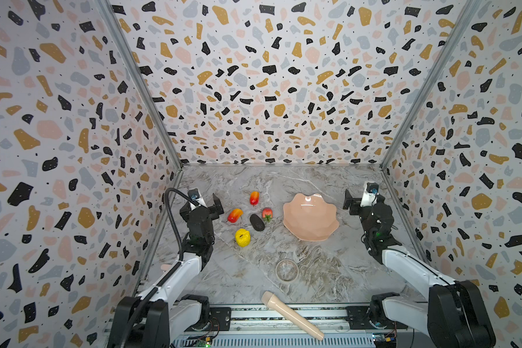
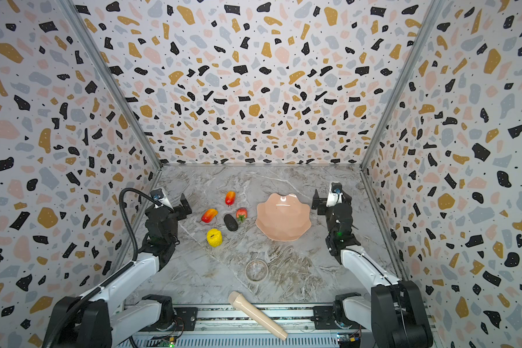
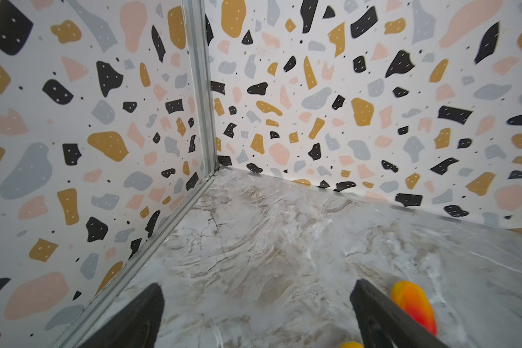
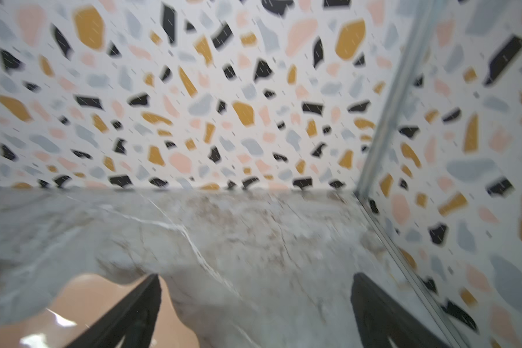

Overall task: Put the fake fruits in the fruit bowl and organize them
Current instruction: 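Reach the right gripper to the dark avocado and grasp it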

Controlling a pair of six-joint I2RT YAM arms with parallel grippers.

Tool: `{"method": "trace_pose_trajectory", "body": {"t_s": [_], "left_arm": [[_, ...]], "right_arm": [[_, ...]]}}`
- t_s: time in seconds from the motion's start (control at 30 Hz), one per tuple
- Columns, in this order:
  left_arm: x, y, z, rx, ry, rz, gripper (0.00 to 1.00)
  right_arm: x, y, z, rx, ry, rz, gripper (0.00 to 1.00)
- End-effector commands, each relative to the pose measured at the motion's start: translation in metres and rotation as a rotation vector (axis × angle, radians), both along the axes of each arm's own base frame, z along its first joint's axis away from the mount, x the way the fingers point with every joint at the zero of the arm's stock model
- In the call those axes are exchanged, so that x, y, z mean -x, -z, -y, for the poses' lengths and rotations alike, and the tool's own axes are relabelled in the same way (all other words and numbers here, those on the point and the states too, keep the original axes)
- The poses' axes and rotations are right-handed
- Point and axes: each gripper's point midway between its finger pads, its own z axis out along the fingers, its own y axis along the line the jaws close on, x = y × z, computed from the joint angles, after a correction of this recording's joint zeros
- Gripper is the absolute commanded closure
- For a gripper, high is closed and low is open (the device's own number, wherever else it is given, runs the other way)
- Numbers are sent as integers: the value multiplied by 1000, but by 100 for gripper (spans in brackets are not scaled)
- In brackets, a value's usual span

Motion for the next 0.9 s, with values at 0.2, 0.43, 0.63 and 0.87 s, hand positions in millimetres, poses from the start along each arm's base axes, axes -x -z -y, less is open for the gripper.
{"method": "trace_pose_trajectory", "body": {"t_s": [0.2, 0.43, 0.63, 0.87], "left_arm": [[27, -34, 5, -29, 40, -379, 0], [31, -33, 33, -74, 240, -400, 0], [21, 2, 41, -60, 309, -508, 1], [26, 8, 47, -15, 356, -500, 0]], "right_arm": [[56, 60, -187, 158, -518, -486, 1], [79, 78, -288, 164, -747, -580, 1], [64, 105, -348, 187, -743, -711, 6], [51, 136, -382, 242, -711, -792, 20]]}}
